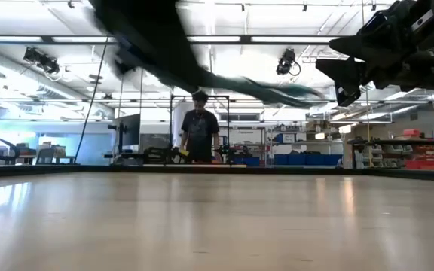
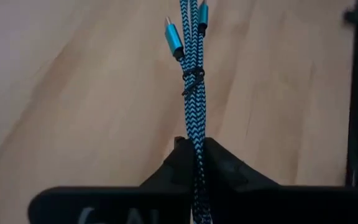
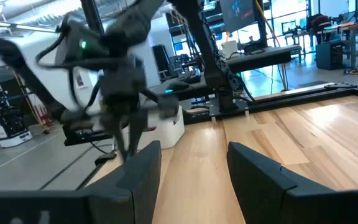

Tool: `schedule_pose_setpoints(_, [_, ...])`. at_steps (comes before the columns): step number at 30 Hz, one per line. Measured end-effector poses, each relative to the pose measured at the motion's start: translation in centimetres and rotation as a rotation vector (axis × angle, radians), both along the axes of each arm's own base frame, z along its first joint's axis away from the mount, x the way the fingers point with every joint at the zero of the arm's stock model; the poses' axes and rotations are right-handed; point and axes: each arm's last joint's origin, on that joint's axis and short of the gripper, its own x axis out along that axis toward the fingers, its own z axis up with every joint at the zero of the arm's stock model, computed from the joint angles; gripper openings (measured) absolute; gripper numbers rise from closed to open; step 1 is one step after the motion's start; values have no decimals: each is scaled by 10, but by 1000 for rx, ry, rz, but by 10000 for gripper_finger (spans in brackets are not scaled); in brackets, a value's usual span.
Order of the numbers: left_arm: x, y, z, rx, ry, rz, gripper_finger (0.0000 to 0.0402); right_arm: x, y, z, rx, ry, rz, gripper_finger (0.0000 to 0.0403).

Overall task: Pick and place USB-C Cables
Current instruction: Put the light blue charger cable into the white bin

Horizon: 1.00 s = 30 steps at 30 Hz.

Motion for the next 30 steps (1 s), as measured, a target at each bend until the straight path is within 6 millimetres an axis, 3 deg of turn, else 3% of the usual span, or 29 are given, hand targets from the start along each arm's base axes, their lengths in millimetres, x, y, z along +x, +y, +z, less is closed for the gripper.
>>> schedule_pose_setpoints(4, [-44, 12, 42, -48, 143, 88, 22, 0, 0, 0, -5, -1, -1, 189])
schedule_pose_setpoints(7, [-75, 17, 70, -124, 361, 156, 22, 0, -1, 0, -10, -1, -26, 189])
schedule_pose_setpoints(12, [-120, 8, 115, -251, 760, 280, 22, 0, -2, 0, -41, -3, -86, 189])
schedule_pose_setpoints(16, [-140, -11, 137, -382, 835, 394, 22, 0, -4, 0, -52, -4, -113, 189])
schedule_pose_setpoints(19, [-159, -29, 139, -405, 848, 477, 22, 0, -4, 0, -60, -4, -117, 189])
schedule_pose_setpoints(24, [-179, -61, 119, -360, 898, 596, 22, 0, -4, 0, -76, -6, -117, 189])
schedule_pose_setpoints(30, [-186, -85, 93, -270, 795, 745, 30, 0, -4, 0, -74, -6, -117, 189])
